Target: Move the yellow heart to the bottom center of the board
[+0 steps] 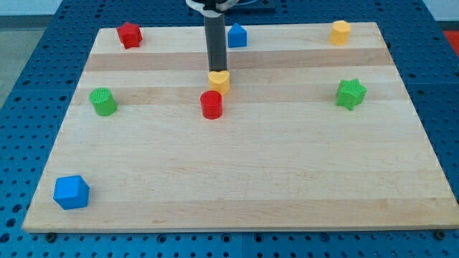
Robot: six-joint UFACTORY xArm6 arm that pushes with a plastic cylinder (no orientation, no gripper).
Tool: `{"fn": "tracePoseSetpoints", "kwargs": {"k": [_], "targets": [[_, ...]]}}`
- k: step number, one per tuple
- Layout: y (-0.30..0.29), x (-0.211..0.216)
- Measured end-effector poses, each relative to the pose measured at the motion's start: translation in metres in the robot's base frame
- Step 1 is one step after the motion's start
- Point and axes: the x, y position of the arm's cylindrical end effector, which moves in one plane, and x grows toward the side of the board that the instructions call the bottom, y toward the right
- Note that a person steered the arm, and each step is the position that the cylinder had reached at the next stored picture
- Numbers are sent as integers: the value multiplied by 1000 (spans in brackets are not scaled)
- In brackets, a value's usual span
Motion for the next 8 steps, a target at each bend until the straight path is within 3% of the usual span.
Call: {"fn": "tracePoseSetpoints", "kwargs": {"k": [3, 6, 8], "targets": [[0, 72], [75, 85], [73, 93]]}}
